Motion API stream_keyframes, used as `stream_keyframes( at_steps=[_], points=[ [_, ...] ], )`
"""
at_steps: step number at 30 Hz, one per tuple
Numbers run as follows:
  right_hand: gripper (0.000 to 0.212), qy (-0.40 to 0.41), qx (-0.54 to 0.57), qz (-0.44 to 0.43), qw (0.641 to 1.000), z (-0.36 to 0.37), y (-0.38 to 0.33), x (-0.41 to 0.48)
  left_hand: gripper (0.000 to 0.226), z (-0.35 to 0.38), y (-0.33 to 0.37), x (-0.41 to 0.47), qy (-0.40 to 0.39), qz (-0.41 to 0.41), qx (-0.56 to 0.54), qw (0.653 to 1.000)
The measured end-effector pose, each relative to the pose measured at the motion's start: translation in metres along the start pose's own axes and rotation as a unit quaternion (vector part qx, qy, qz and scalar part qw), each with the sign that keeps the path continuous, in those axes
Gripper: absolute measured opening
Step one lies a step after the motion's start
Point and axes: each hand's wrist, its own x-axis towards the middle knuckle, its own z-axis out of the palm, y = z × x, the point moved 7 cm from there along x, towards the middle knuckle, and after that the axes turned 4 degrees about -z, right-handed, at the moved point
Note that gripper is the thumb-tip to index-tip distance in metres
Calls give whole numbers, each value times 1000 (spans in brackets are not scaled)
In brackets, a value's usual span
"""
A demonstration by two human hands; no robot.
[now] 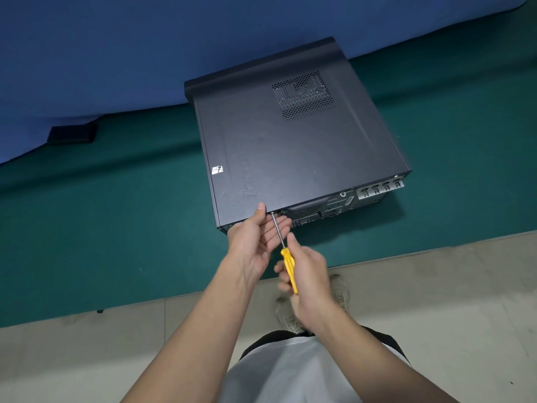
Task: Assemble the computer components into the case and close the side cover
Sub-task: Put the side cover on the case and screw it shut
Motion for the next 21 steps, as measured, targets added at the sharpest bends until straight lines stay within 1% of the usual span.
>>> stream_keyframes(
  at_steps=[1,2,3,4,5,6,7,9,14,17,19,21],
  points=[
    [36,38,-149,-81,985,-7,-11,-3,32,0,0,0,1,2,1,1000],
    [36,60,-285,-158,943,-7,-20,-8,32,0,0,0,2,3,2,1000],
    [33,65,-387,-220,893,-3,-25,-14,32,1,0,0,5,5,3,1000],
    [30,66,-443,-266,853,2,-28,-19,33,1,0,0,8,6,4,1000],
    [28,69,-466,-296,831,7,-29,-21,33,1,-1,1,10,7,5,1000],
    [27,75,-471,-311,822,10,-29,-21,33,0,-1,1,11,7,7,1000],
    [27,82,-465,-316,823,11,-30,-19,34,0,-1,2,9,6,10,1000],
    [28,84,-439,-316,836,11,-30,-14,34,0,0,3,0,1,19,1000],
    [25,58,-336,-276,899,4,-20,1,33,-1,1,4,-23,-10,30,999],
    [22,59,-281,-249,925,4,-14,6,32,-2,1,4,-26,-12,34,999],
    [25,48,-242,-224,943,5,-9,9,32,-2,1,4,-28,-13,32,999],
    [32,32,-189,-191,963,6,-3,10,31,-3,1,4,-27,-15,31,999]
  ],
)
